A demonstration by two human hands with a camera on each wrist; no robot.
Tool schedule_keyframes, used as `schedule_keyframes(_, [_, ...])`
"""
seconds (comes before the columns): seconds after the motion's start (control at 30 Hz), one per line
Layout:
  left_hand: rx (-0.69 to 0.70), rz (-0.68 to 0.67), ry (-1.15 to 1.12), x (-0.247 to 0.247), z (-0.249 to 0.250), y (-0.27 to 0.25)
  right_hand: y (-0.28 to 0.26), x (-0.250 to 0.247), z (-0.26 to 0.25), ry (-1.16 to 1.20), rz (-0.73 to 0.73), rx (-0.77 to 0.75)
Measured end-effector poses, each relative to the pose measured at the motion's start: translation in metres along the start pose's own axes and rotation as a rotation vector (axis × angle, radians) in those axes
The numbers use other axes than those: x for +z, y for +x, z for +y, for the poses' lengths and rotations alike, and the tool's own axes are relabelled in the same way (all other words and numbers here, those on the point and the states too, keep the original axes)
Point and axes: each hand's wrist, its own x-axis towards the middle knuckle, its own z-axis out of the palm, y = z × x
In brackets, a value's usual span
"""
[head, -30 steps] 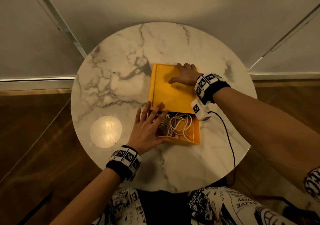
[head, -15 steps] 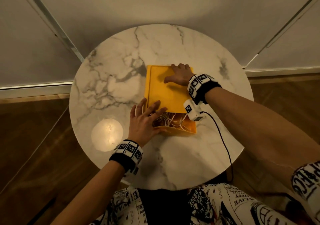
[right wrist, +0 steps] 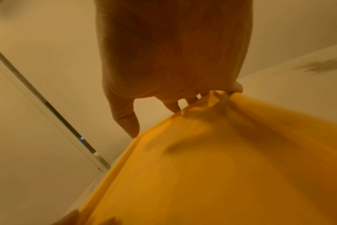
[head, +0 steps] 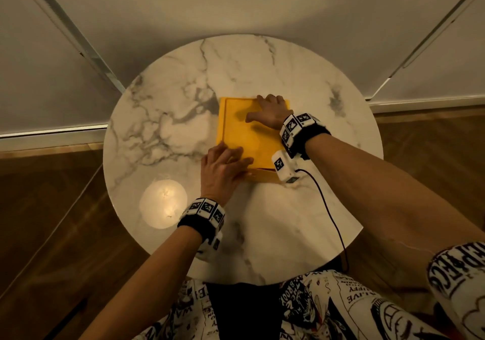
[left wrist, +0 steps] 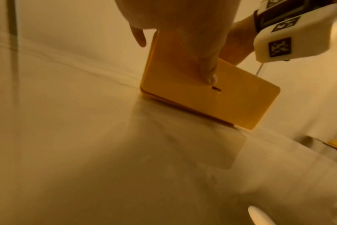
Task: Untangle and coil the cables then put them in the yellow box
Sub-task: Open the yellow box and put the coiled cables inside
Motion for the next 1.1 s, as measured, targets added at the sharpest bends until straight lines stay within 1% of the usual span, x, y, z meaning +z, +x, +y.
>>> schedule_keyframes(0.07, [0.007, -0.02, -0.059, 0.0, 0.002, 0.002, -0.004, -0.002, 0.006, 0.108, 0.006, -0.018])
schedule_keyframes(0.13, [0.072, -0.029, -0.113, 0.002, -0.006, -0.005, -0.017, -0.006, 0.018, 0.319, 0.036, -0.031])
schedule_keyframes(0.17, [0.078, -0.013, -0.177, 0.0, -0.009, -0.009, -0.028, -0.008, 0.027, 0.4, 0.061, -0.04])
schedule_keyframes(0.2, [0.035, 0.009, -0.253, -0.001, -0.013, -0.014, -0.042, -0.009, 0.036, 0.439, 0.084, -0.054])
schedule_keyframes(0.27, [-0.143, 0.04, -0.406, -0.006, -0.017, -0.02, -0.077, -0.002, 0.054, 0.42, 0.102, -0.114])
schedule_keyframes(0.3, [-0.219, 0.016, -0.487, -0.009, -0.019, -0.021, -0.096, 0.006, 0.062, 0.38, 0.07, -0.157])
schedule_keyframes(0.33, [-0.257, -0.023, -0.559, -0.012, -0.022, -0.021, -0.113, 0.019, 0.068, 0.325, 0.015, -0.203])
schedule_keyframes(0.37, [-0.258, -0.057, -0.602, -0.015, -0.026, -0.02, -0.126, 0.033, 0.074, 0.264, -0.037, -0.241])
schedule_keyframes(0.4, [-0.221, -0.072, -0.598, -0.018, -0.03, -0.018, -0.135, 0.048, 0.079, 0.205, -0.065, -0.263])
schedule_keyframes(0.43, [-0.164, -0.063, -0.564, -0.021, -0.035, -0.016, -0.139, 0.061, 0.082, 0.148, -0.054, -0.277])
schedule_keyframes(0.5, [-0.065, -0.049, -0.524, -0.023, -0.045, -0.012, -0.133, 0.076, 0.088, 0.07, 0.03, -0.281])
schedule_keyframes(0.53, [-0.048, -0.05, -0.511, -0.022, -0.048, -0.011, -0.128, 0.078, 0.088, 0.054, 0.064, -0.284])
schedule_keyframes(0.73, [-0.056, -0.015, -0.507, -0.017, -0.056, -0.005, -0.106, 0.078, 0.086, 0.033, 0.15, -0.289])
schedule_keyframes(0.83, [-0.045, -0.034, -0.494, -0.019, -0.061, 0.0, -0.103, 0.077, 0.084, 0.052, 0.171, -0.298])
schedule_keyframes(0.97, [-0.088, -0.055, -0.418, -0.027, -0.056, 0.008, -0.099, 0.074, 0.081, 0.085, 0.215, -0.317])
schedule_keyframes(1.03, [-0.076, -0.058, -0.399, -0.031, -0.057, 0.009, -0.098, 0.075, 0.081, 0.105, 0.2, -0.312])
schedule_keyframes(1.07, [-0.107, -0.072, -0.44, -0.032, -0.057, 0.009, -0.098, 0.075, 0.08, 0.115, 0.189, -0.314])
schedule_keyframes(1.1, [-0.175, -0.088, -0.52, -0.032, -0.057, 0.009, -0.097, 0.075, 0.079, 0.126, 0.177, -0.314])
